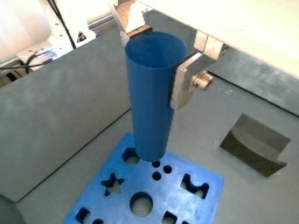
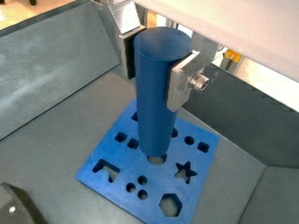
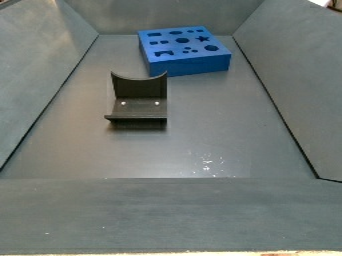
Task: Pick up the round object. Move up. Move to above the board. Insert the round object.
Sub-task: Insert the round object.
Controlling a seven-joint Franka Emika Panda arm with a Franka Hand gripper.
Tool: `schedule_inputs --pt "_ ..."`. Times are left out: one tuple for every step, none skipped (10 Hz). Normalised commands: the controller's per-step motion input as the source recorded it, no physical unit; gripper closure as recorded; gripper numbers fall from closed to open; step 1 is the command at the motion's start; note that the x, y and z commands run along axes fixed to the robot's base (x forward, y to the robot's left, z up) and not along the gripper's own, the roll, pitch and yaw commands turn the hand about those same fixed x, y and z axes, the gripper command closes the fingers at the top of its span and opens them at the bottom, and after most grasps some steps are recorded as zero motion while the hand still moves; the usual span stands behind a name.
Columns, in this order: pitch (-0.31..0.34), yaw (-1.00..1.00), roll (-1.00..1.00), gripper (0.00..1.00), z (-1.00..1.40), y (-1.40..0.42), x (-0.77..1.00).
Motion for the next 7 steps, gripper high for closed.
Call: schedule_inputs --pt "0.0 0.0 0.0 1.0 -0.07 0.0 0.0" --pt "-0.414 -0.04 0.19 1.0 -0.84 -0.14 0.0" --pt "-0.26 -0.23 0.16 1.0 -1.0 -0.29 0.0" --pt "-0.32 -0.15 0.07 1.0 -0.99 -0.27 0.0" --pt "-0.357 -0.11 0.0 1.0 -0.95 -0.27 0.01" --pt "-0.386 -0.09 0.0 1.0 -0.9 -0.13 0.05" --pt "-0.394 -0.07 -0.03 1.0 -0.89 -0.12 0.09"
